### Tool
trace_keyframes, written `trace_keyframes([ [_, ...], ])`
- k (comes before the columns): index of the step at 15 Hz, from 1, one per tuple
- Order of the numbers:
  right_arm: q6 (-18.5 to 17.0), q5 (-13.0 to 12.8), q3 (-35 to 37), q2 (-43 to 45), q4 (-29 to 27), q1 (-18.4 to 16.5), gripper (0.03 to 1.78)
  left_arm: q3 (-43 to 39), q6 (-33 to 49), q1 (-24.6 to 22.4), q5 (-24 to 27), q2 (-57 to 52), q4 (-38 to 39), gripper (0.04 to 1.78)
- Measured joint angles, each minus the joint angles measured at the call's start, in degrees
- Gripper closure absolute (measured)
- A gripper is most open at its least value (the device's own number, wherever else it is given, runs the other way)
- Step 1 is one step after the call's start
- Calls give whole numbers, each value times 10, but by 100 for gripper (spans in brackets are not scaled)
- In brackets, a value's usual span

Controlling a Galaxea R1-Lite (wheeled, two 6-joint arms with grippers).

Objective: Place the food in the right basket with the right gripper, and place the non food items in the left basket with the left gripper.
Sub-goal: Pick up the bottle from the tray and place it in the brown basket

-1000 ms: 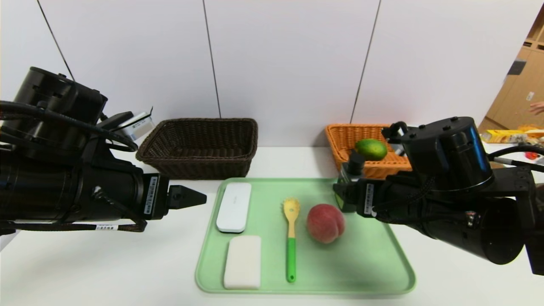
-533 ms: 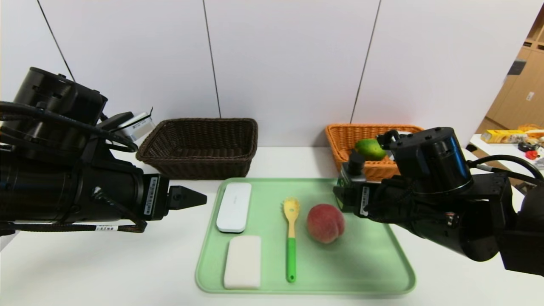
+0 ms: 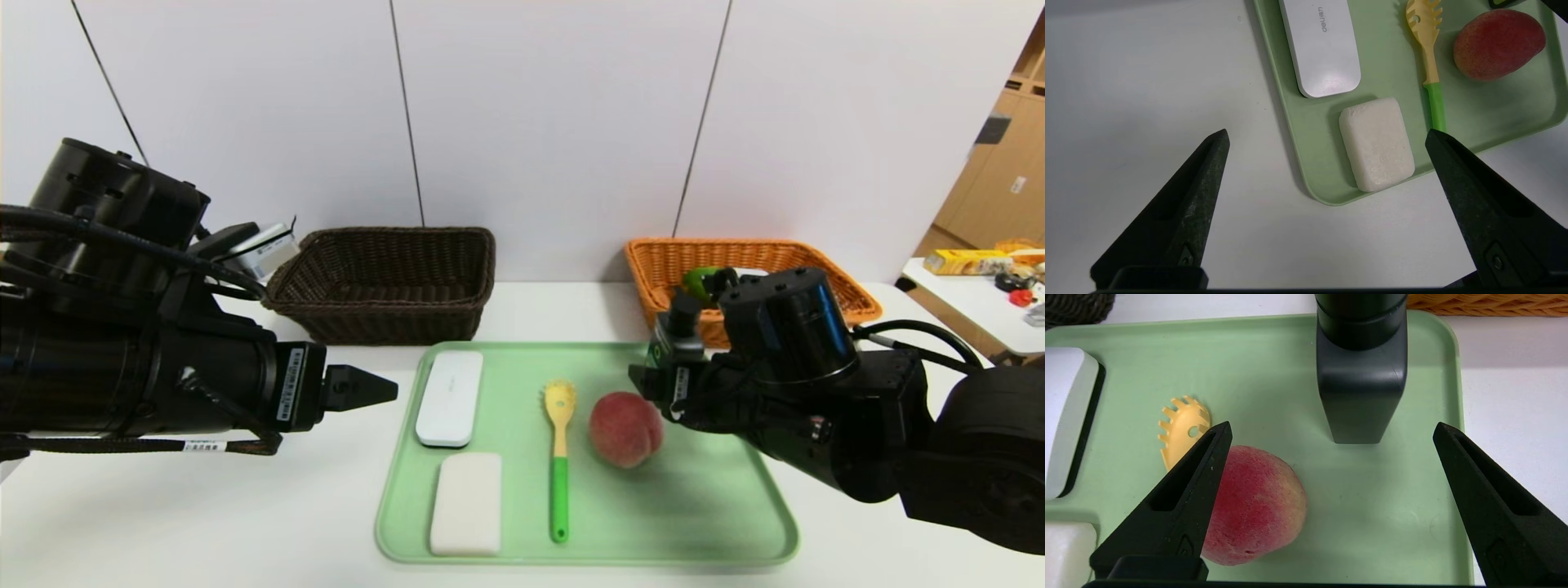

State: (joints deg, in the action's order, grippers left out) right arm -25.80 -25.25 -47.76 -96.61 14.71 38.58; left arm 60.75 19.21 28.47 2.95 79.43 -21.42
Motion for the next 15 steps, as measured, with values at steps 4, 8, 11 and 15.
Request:
trace_keyframes([
  [4,7,0,1,-13,25,-14,11,-1,-2,0,1,4,1,13],
  [8,7,0,2,-36,62,-21,11,0,-3,0,1,5,1,13],
  [11,7,1,2,-58,98,-26,11,-1,-3,0,1,5,0,13],
  [15,7,1,1,-71,105,-27,11,-1,-2,0,1,5,0,13],
])
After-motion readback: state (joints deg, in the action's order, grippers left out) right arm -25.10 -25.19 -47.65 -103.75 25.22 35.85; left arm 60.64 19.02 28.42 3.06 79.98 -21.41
